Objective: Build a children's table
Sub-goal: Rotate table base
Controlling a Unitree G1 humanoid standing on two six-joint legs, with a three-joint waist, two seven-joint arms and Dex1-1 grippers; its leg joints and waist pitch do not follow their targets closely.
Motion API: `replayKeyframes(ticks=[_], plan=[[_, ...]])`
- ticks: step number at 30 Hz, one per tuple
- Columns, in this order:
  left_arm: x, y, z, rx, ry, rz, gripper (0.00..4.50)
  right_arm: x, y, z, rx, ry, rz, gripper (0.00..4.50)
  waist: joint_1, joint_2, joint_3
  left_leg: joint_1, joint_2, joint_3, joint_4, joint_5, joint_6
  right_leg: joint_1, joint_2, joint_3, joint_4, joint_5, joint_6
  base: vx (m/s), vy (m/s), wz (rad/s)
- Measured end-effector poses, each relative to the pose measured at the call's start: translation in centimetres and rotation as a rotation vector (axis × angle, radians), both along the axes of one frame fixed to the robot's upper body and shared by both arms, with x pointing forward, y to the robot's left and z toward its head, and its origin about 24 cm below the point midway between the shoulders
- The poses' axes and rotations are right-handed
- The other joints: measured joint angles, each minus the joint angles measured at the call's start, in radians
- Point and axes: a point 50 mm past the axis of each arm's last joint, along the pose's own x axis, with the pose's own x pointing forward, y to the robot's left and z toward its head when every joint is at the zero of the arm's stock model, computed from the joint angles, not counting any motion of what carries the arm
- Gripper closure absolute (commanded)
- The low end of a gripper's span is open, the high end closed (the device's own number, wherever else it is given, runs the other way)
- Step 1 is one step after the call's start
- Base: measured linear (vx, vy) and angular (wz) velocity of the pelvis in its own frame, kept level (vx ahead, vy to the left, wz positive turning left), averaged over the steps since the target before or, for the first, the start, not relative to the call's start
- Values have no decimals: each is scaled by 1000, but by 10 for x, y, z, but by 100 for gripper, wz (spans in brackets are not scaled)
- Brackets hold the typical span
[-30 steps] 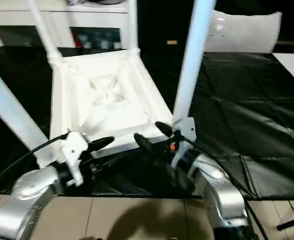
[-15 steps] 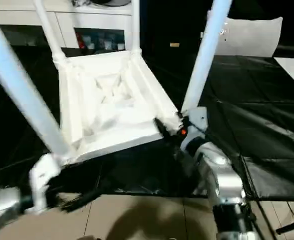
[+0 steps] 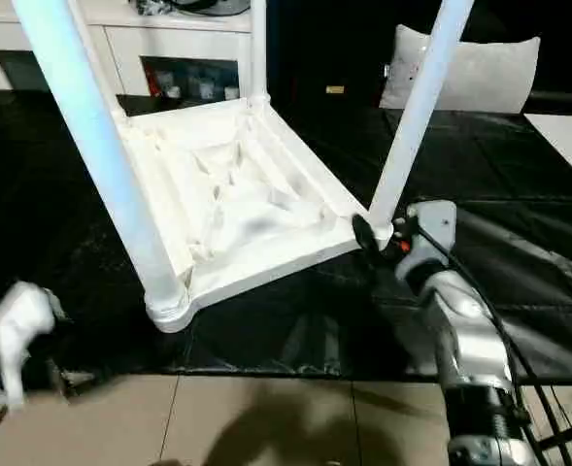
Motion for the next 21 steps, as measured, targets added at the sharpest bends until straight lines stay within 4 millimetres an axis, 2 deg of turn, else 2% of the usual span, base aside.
replayKeyframes(ticks=[4, 6, 8, 10, 13, 15, 18, 21], plan=[[9, -2, 6, -48, -41, 3, 4, -7, 1, -7, -3, 23, 33, 0, -2, -1, 0, 0, 0, 0, 1, 0, 0, 0, 0, 0, 0, 0, 0, 0, 0, 0], [20, -9, 13, -93, -81, -12, 4, -8, 14, -10, -13, 49, 92, 0, -1, -1, 0, 1, 0, 0, 2, 0, 0, 0, 0, 1, 3, 0, 0, 0, 0, 0], [36, -22, 17, -150, -127, -35, 4, -10, 21, -22, -50, 120, 113, 0, 5, -4, -2, 2, 0, 0, 3, 0, 0, 1, -1, 0, 5, 0, 0, 0, 0, 0], [42, -30, 16, -174, -141, -62, 4, -13, 31, -34, -57, 185, 130, 0, 3, -5, -3, 2, 0, 0, 4, 0, -1, 0, -1, 1, 6, 0, 0, 0, 0, 0], [45, -37, 10, -212, -127, -68, 4, -15, 26, -45, -83, 238, 108, 0, -4, -7, -3, 2, -1, 0, 4, 0, -1, 0, -2, 2, 6, 0, 0, 0, 0, 0], [50, -47, 9, -252, -131, -88, 4, -12, 27, -49, -96, 258, 110, 0, -6, -12, -2, 1, -1, 0, 4, 1, -1, 0, -2, 1, 7, 0, 0, 0, 0, 0], [57, -69, 12, -312, -146, -144, 4, -2, 41, -48, -103, 256, 135, 0, -10, -16, -1, 0, -1, 0, 5, 1, -1, -1, -2, 1, 7, 0, -1, 0, 0, 0], [57, -83, 10, -341, -136, -194, 4, 6, 47, -45, -105, 239, 142, 0, -11, -18, -1, -1, -1, 0, 5, 1, -1, -1, -2, 1, 6, -1, -1, 0, 0, 0]])
